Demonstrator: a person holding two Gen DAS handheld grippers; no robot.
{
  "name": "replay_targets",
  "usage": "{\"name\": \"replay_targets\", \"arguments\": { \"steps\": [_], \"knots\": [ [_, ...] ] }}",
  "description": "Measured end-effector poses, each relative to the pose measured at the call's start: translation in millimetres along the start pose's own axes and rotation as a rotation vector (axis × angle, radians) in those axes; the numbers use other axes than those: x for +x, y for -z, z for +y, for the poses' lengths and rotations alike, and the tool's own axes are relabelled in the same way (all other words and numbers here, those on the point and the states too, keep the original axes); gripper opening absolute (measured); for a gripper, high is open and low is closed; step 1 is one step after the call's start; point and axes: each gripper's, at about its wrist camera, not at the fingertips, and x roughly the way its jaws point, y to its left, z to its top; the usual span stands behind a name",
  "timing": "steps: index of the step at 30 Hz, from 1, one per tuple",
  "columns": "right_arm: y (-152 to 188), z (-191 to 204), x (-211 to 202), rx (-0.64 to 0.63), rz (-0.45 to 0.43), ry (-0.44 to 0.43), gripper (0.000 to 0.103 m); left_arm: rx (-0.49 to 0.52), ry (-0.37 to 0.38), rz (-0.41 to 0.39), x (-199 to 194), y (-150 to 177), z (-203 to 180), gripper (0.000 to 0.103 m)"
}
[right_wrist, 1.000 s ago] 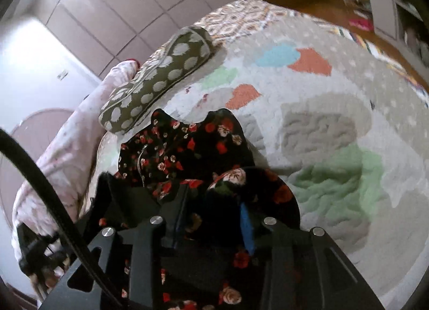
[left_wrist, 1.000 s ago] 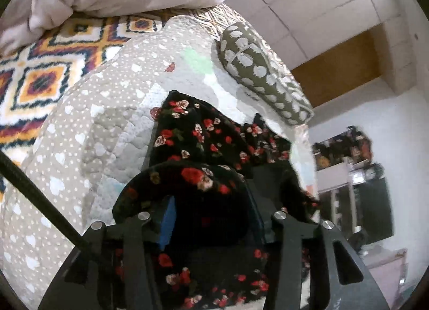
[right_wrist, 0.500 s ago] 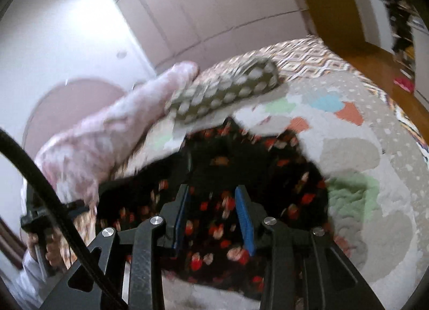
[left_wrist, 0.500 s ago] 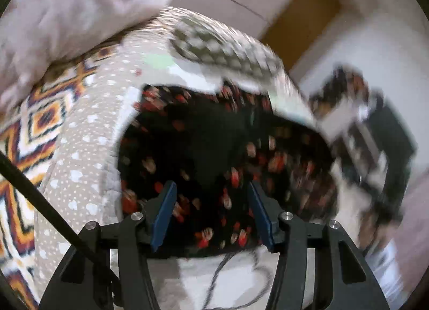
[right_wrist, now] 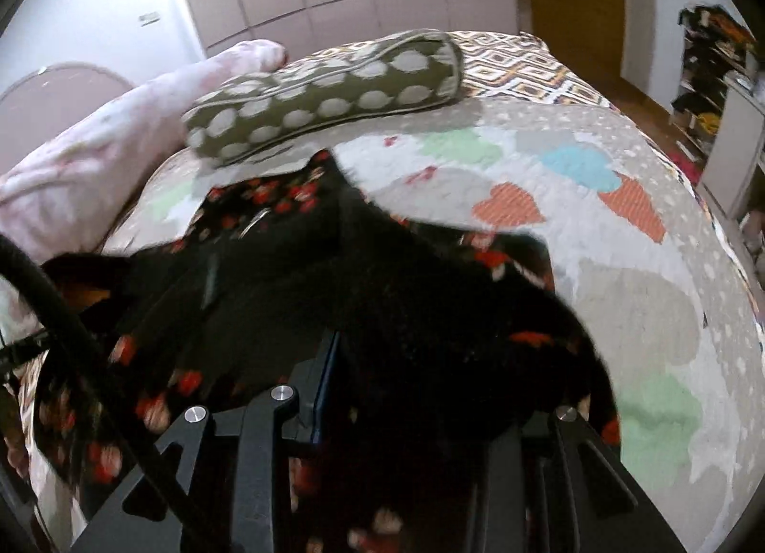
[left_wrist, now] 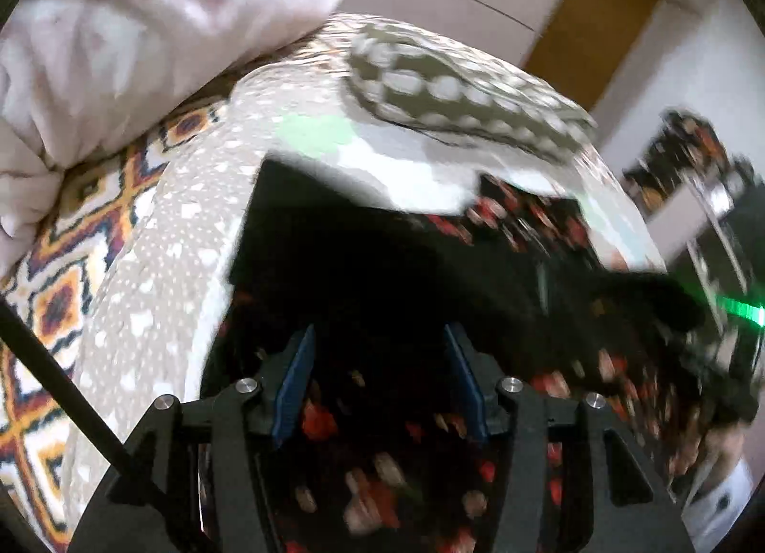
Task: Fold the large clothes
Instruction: 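Lift the dress hem with both grippers and fold it toward the collar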
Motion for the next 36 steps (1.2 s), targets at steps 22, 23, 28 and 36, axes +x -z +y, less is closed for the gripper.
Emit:
{"name": "replay_targets", "arguments": {
  "steps": [22,23,28,36],
  "knots": [
    [-9,-22,-53,0.091,-0.066,-0.063,0.050,-0.080,0.027,0.005,-52,16,15,0.062],
    [-4,-24,-65,0.085,-0.071,-0.068,0.053,-0.079,0.040,0.004,-59,21,13,0.063],
    [39,-38,-100,0.055,-0.060,-0.044,0.055,-0.054,0.051,0.008,-81,59,4,0.064],
    [111,-68,-103,0.158,-0.015,-0.040,0.062,-0.060,0.089,0.063,-85,111,-3,0.064]
  ]
}}
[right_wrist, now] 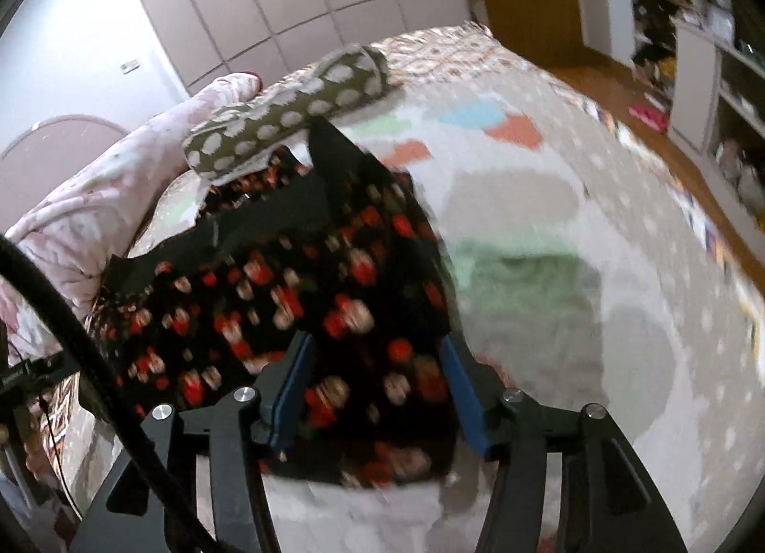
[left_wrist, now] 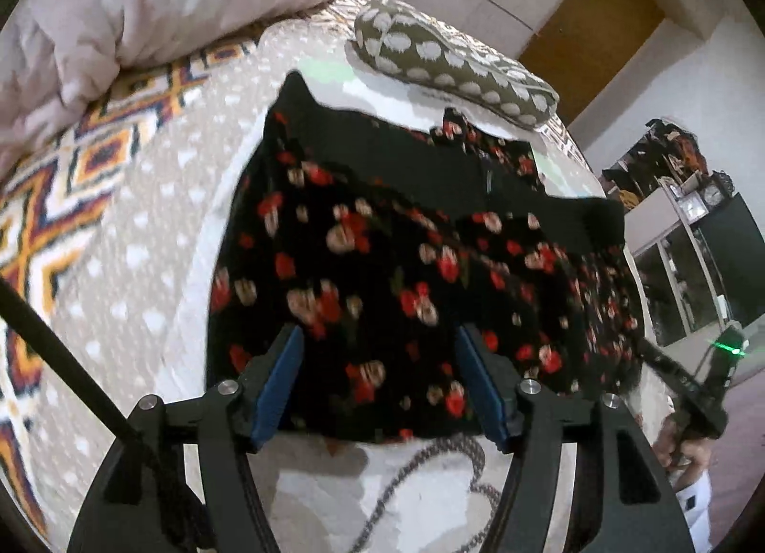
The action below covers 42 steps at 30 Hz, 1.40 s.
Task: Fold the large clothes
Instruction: 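Lay the folded hem flat on the dress and open both grippers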
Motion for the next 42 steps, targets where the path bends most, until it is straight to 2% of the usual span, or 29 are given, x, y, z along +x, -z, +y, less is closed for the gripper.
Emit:
{"name": "replay_targets", "arguments": {
  "steps": [3,4,7,11,12,13,15,18,21,23,26,29,30,32,35,42],
  "knots": [
    [14,2,18,-0.012,0.065,-0.020,0.059,-0.025,0.007,0.006,1,7,0,0.064],
    [16,4,22,-0.025,0.090,-0.059,0.035,-0.032,0.013,0.006,0,8,0,0.064],
    [13,0,18,-0.018,0.094,-0.051,0.015,-0.043,0.025,0.005,-3,9,0,0.065],
    [8,-14,14,0.005,0.099,0.026,0.008,-0.066,0.034,0.002,-5,12,8,0.067],
    [9,-15,14,0.002,0.101,0.052,0.008,-0.068,0.021,-0.001,-6,12,10,0.067],
    [10,-15,14,-0.009,0.099,0.087,0.008,-0.055,-0.029,-0.015,-7,14,9,0.067],
    [9,-14,13,-0.025,0.093,0.157,0.008,0.017,-0.169,-0.047,-12,19,2,0.067],
    [8,-20,-1,-0.010,0.063,0.164,0.008,0.147,-0.354,-0.105,-18,28,-13,0.068],
    [9,-15,-29,-0.027,-0.009,0.206,0.010,0.217,-0.451,-0.166,-24,39,-25,0.070],
    [9,-9,-47,-0.043,-0.056,0.234,0.012,0.220,-0.462,-0.179,-28,44,-28,0.071],
    [9,3,-73,-0.056,-0.114,0.221,0.013,0.235,-0.461,-0.185,-29,51,-34,0.071],
    [11,24,-87,-0.084,-0.149,0.200,0.025,0.281,-0.487,-0.182,-25,59,-43,0.074],
    [12,32,-89,-0.094,-0.158,0.189,0.025,0.299,-0.502,-0.178,-23,61,-44,0.074],
    [13,48,-87,-0.118,-0.158,0.158,0.026,0.330,-0.539,-0.174,-20,66,-46,0.074],
    [19,74,-73,-0.162,-0.137,0.115,0.026,0.345,-0.555,-0.171,-19,69,-44,0.074],
    [36,115,-22,-0.235,-0.067,0.067,0.026,0.308,-0.509,-0.160,-18,67,-33,0.074]
  ]
}}
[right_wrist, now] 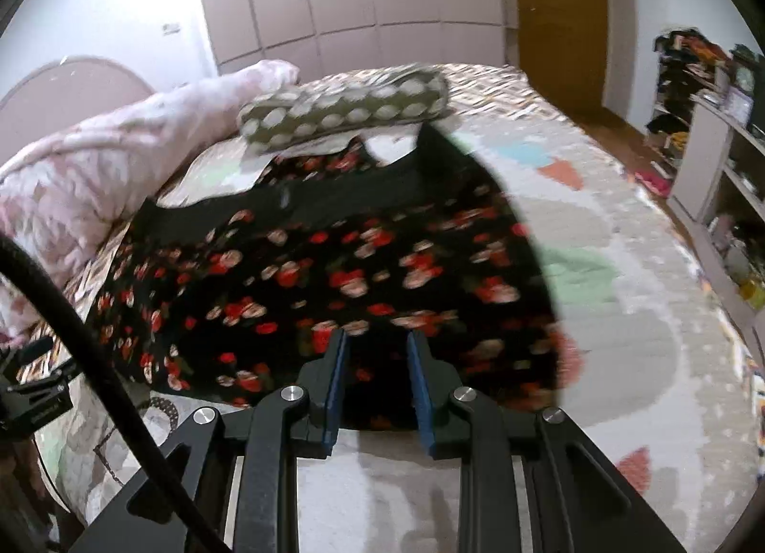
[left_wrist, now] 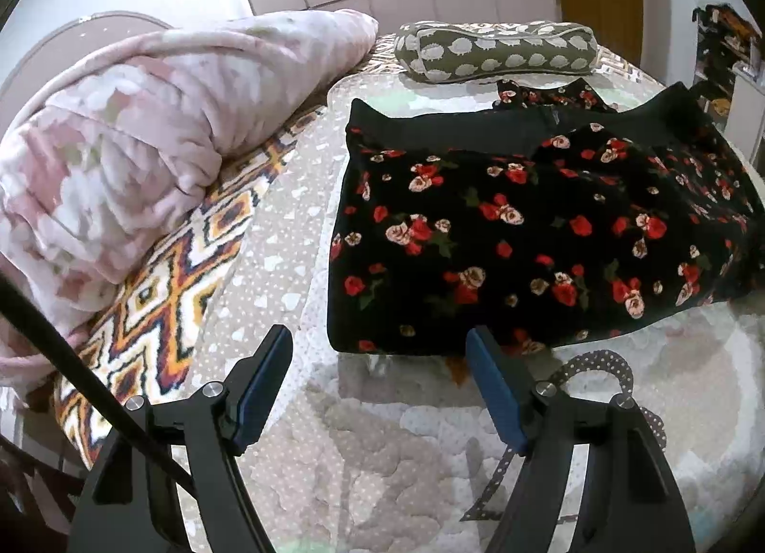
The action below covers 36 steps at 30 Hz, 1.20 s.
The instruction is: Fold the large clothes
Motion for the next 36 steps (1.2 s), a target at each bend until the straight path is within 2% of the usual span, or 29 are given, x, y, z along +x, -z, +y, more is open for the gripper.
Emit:
{"name": "replay_targets", "arguments": {
  "steps": [7,10,17,22,24,26,28,30,33,36],
  "knots": [
    [15,10,42,-0.073,0.075,0.081,0.026,-0.031,0.055,0.006,4,3,4,0.074],
    [18,4,48,-0.081,0.074,0.078,0.026,-0.037,0.069,0.007,6,4,5,0.074],
    [17,5,49,-0.104,0.090,0.096,0.028,-0.087,0.088,0.031,12,5,19,0.074],
    [16,5,48,-0.110,0.088,0.091,0.029,-0.112,0.073,0.049,14,12,34,0.074],
    [14,5,41,-0.105,0.083,0.092,0.032,-0.130,0.072,0.058,16,16,41,0.074],
    [12,8,27,-0.106,0.048,0.104,0.042,-0.152,0.077,0.065,18,19,49,0.074],
    [11,14,17,-0.119,0.020,0.096,0.043,-0.177,0.083,0.076,22,21,56,0.074],
    [9,25,8,-0.144,-0.002,0.071,0.043,-0.213,0.105,0.096,27,21,64,0.074],
    [11,51,1,-0.208,-0.023,0.025,0.049,-0.288,0.189,0.125,37,19,77,0.075],
    [17,81,1,-0.278,-0.025,-0.028,0.050,-0.332,0.256,0.142,47,15,86,0.077]
  ]
}}
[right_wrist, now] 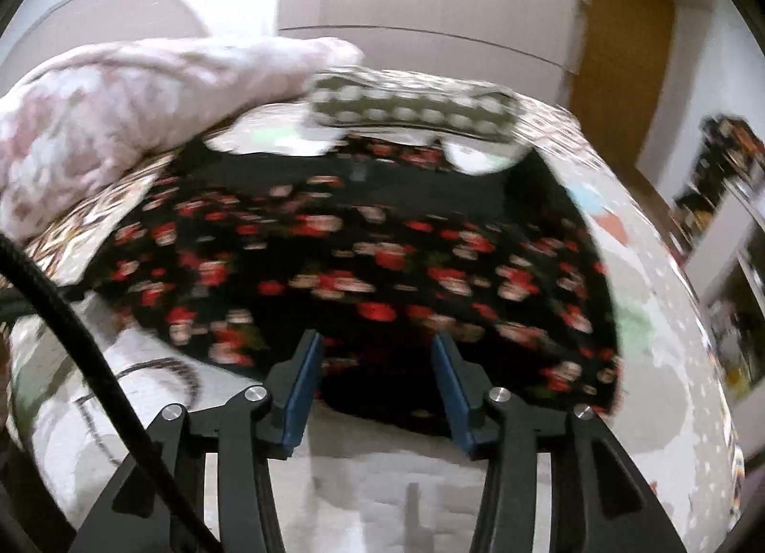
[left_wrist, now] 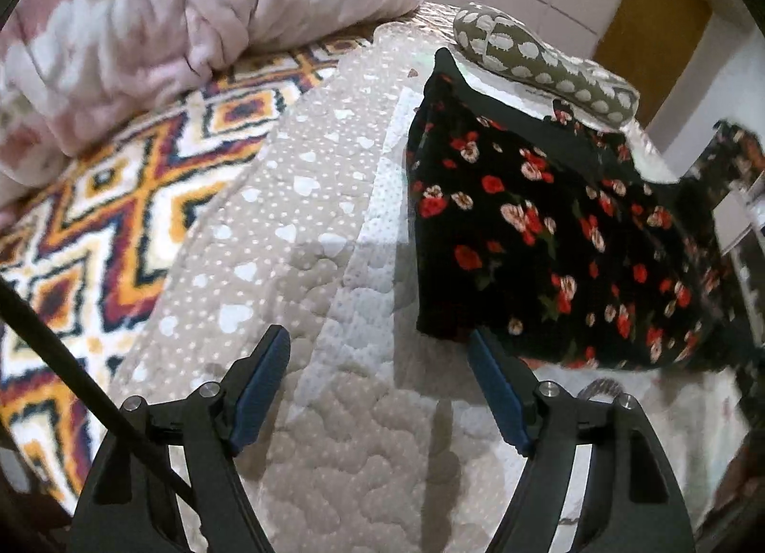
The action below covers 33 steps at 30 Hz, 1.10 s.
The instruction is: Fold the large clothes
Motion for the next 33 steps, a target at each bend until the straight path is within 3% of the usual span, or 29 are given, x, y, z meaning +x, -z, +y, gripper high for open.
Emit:
{"name": "replay_targets", "arguments": {
  "steps": [4,8,18,22,26,33],
  "knots": [
    [-1,42,11,-0.093,0.002,-0.056,0.050,-0.057,0.065,0.015,4,-7,16,0.079],
    [-1,84,20,-0.205,-0.013,-0.064,0.054,-0.116,0.042,-0.001,3,-6,35,0.079],
    [-3,188,41,-0.475,-0.017,-0.109,0.054,-0.262,0.081,-0.058,-22,8,83,0.080],
    [2,228,64,-0.603,0.010,-0.042,0.055,-0.284,0.097,-0.081,-36,15,96,0.080],
    [-2,258,79,-0.691,-0.040,0.092,0.055,-0.303,0.094,-0.093,-42,21,108,0.080],
    [-23,277,110,-0.723,-0.026,0.240,0.055,-0.360,0.088,-0.088,-40,27,130,0.080]
  ]
}}
